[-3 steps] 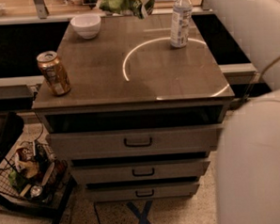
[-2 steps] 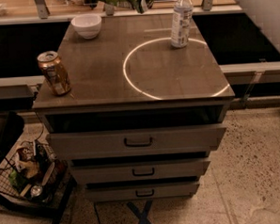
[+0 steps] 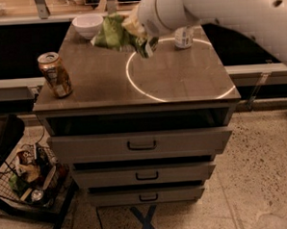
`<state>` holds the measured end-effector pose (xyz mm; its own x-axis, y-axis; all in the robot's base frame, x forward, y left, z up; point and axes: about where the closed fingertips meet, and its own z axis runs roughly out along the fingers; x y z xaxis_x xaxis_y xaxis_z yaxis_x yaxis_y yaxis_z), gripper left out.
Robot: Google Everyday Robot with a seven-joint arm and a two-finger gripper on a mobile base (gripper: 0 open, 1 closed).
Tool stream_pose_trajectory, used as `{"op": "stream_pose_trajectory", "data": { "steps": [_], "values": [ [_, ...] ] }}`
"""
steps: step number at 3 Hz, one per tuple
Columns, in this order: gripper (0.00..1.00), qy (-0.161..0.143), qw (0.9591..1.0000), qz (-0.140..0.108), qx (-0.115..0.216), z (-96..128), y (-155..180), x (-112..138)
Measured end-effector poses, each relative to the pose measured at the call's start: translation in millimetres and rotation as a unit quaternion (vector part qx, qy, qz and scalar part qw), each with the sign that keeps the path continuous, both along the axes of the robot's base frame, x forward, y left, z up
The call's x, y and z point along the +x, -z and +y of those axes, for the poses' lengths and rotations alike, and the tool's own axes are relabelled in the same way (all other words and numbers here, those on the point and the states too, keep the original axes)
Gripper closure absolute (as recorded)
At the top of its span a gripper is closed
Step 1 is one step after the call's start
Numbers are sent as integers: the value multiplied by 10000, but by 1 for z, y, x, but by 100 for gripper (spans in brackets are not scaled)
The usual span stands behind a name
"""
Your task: Move green jalapeno chip bag near orange can
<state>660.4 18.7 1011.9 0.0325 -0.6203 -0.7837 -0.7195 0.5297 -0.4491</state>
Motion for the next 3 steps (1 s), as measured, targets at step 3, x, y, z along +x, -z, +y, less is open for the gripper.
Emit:
{"op": "stream_pose_trajectory", "data": {
  "steps": [3],
  "values": [
    [100, -1307, 9868, 825, -481, 38, 120, -35]
  ]
}}
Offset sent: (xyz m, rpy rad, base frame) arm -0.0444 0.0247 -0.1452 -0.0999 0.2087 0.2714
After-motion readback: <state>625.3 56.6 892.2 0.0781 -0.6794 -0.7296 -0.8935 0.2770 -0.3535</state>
